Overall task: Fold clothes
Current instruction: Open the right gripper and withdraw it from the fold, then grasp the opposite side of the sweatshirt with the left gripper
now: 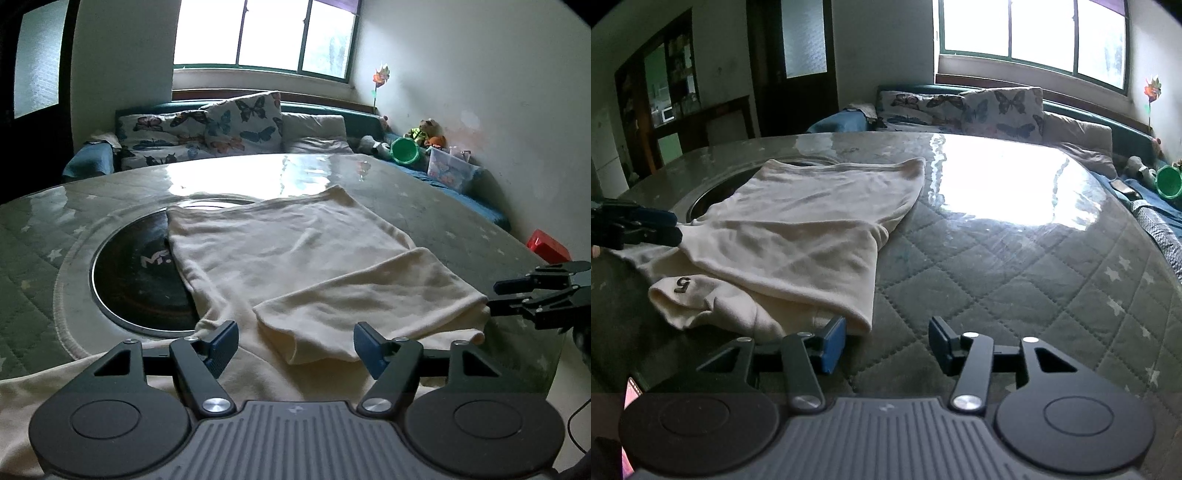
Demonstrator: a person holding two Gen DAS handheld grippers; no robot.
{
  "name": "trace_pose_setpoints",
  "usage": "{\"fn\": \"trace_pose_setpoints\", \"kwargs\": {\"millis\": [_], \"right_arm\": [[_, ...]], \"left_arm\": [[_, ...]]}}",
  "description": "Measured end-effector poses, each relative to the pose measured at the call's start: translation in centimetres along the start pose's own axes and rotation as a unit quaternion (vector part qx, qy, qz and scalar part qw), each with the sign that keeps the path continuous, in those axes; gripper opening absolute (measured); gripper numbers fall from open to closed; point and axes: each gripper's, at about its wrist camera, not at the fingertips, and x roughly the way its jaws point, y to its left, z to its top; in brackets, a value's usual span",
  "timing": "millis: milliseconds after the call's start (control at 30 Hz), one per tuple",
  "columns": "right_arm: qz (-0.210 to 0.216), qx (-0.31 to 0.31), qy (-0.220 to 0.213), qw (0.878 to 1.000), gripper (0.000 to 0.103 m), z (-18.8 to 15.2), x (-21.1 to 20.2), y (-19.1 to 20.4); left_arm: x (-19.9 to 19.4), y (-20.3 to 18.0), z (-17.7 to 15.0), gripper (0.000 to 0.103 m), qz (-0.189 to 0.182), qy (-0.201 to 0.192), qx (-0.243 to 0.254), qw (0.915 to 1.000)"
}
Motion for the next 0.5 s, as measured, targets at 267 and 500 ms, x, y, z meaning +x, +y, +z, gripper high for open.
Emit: {"fn": "trace_pose_setpoints", "kwargs": {"millis": [267,500], "right_arm": [[0.001,0.006,0.0,1.0,0.052,-0.21,0.03,-0.19],[0.002,0.011,-0.003,1.0,0.052,-0.29,0.01,-0.2]], "left_arm": [[0.62,-0.27,-0.26,0.048,-0.005,0.009,0.001,0.9999],[0.68,-0.29,-0.33,0.03,-0.007,0.011,0.001,0.9999]]}}
